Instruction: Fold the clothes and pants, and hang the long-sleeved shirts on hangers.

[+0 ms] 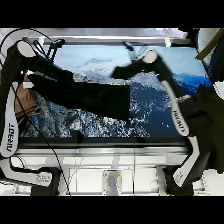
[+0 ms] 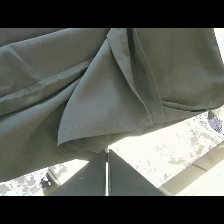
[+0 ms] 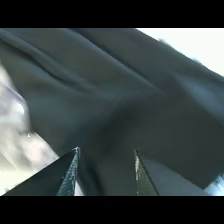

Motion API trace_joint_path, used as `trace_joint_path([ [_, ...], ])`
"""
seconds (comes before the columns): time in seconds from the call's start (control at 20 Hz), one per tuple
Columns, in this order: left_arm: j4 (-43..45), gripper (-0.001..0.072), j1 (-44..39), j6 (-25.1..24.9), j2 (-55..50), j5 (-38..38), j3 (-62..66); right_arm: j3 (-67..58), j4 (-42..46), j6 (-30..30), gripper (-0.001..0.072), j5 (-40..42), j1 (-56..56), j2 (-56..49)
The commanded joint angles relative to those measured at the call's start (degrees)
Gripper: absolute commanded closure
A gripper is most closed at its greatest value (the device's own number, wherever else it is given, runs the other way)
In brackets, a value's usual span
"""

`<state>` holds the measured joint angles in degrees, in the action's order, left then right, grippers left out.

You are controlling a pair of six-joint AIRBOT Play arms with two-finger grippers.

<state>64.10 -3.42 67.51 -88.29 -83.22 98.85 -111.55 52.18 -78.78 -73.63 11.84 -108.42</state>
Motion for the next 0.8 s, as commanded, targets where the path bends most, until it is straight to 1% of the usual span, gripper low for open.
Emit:
trace_joint_path([
  [0.0,0.0,0.0686,0.1,-0.2,0.7,-0.2,0.0,9.3,4.7,-2.1,0.0324,-9.9,-9.2,4.2],
  [0.05,0.0,0.0686,0.1,-0.2,0.7,-0.2,0.0,14.0,3.7,-2.1,0.0295,-6.1,-9.9,5.0],
  [0.1,0.0,0.0686,0.1,-0.2,0.7,-0.2,0.0,18.3,1.7,-2.1,0.0233,-2.3,-10.1,5.1],
  [0.2,0.0,0.0686,0.1,-0.2,0.6,-0.1,0.0,24.2,-3.8,-1.5,0.0180,5.4,-9.4,4.3],
  [0.3,0.0,0.0686,0.1,-0.2,0.6,0.1,0.0,26.6,-7.2,-1.0,0.0180,9.7,-7.8,2.6],
  [0.5,0.0,0.0687,0.1,-0.2,0.6,0.0,0.0,26.6,-8.5,-1.1,0.0181,12.3,-3.9,-0.8],
  [0.65,0.0,0.0686,0.1,-0.2,0.6,0.0,0.0,26.6,-8.9,-1.1,0.0185,15.6,-1.9,-1.0],
  [0.75,0.0,0.0686,0.1,-0.2,0.6,0.0,0.0,26.6,-8.8,-1.2,0.0185,15.9,-1.6,-1.0],
])
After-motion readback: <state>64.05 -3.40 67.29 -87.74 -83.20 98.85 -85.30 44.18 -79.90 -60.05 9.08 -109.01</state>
